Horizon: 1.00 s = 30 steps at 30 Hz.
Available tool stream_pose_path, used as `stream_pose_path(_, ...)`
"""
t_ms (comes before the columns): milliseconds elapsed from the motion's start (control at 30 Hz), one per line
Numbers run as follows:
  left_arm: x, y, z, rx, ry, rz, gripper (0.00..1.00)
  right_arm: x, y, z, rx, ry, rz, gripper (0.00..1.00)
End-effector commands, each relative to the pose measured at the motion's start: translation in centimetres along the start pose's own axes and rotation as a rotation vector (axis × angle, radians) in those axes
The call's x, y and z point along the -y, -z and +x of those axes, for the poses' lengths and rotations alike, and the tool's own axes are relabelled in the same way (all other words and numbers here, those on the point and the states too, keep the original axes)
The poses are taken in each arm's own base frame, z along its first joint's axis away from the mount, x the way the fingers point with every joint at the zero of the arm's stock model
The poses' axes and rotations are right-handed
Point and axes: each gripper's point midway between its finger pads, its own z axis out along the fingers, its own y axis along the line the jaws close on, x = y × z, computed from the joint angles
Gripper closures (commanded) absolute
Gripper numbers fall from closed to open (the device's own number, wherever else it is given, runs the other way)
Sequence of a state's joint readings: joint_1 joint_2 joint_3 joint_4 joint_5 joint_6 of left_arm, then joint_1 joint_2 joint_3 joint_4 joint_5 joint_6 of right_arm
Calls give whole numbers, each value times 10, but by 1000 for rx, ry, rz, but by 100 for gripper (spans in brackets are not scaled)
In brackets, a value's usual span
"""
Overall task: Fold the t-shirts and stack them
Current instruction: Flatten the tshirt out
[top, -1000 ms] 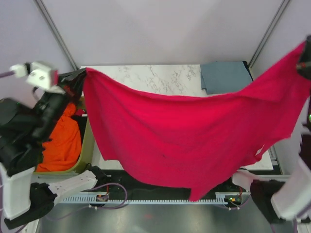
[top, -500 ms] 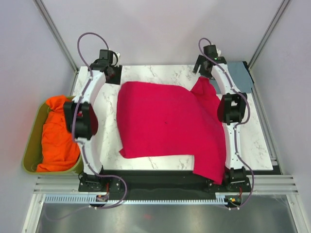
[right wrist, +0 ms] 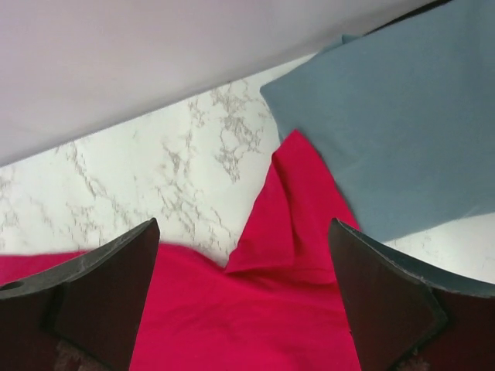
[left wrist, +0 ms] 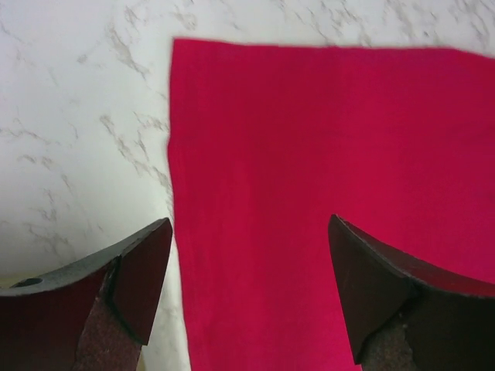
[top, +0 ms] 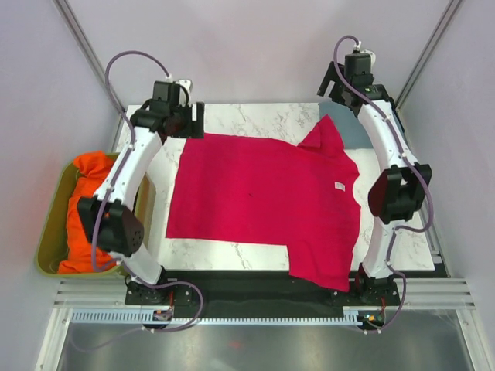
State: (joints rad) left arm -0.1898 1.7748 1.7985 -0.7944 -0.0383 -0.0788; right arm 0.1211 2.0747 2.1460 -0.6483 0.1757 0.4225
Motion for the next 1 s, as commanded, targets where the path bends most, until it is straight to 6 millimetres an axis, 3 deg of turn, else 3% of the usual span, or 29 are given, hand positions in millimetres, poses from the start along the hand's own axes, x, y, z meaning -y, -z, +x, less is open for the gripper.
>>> stream_pose_path(0, 19, 27, 45, -22, 52, 55, 12, -1, -5, 53, -105, 15, -33, 2)
stream_pose_path(33, 20, 33, 54, -15, 59, 60, 12, -2, -4, 63, -124, 4, -45, 2)
stream_pose_path(67, 23, 57, 55, 36, 95, 91, 12, 5, -9, 90, -177, 4, -36, 2)
stream_pose_path(100, 23, 53, 88, -20, 110, 93, 12, 1, -9, 92, -168, -10, -61, 2)
stream_pose_path(133, 24, 57, 94, -5, 130, 106, 12, 1, -12, 102, -186, -25, -68, 4)
stream_pose_path(167, 25, 68, 114, -3, 144, 124, 12, 0, -15, 120, -230, -32, -89, 10)
stream_pose_path(267, 27, 79, 140, -7, 177, 144, 13, -7, -29, 151, -318, -54, -139, 21)
stream_pose_path(300, 29, 93, 138, 32, 186, 166, 14, -6, -38, 164, -344, -56, -133, 23)
stream_pose_path(367, 30, 96, 153, 28, 207, 181, 15, -9, -45, 167, -342, -43, -128, 29)
stream_pose_path(400, 31, 106, 153, 63, 209, 193, 15, -6, -52, 174, -344, -32, -101, 30)
stream_pose_path(567, 27, 119, 178, 81, 199, 196, 15, -1, -74, 184, -355, -26, -66, 35)
stream_pose_path(667, 20, 126, 184, 121, 222, 170, 15, 3, -80, 187, -352, -25, -36, 36)
stream_pose_path(733, 21, 134, 176, 169, 221, 180, 14, 6, -84, 189, -350, -23, -22, 36)
stream_pose_path(867, 22, 133, 176, 171, 221, 185, 15, 14, -84, 185, -327, -12, 20, 32)
stream_pose_path(967, 24, 132, 177, 163, 221, 198, 16, 20, -76, 181, -315, -4, 41, 22)
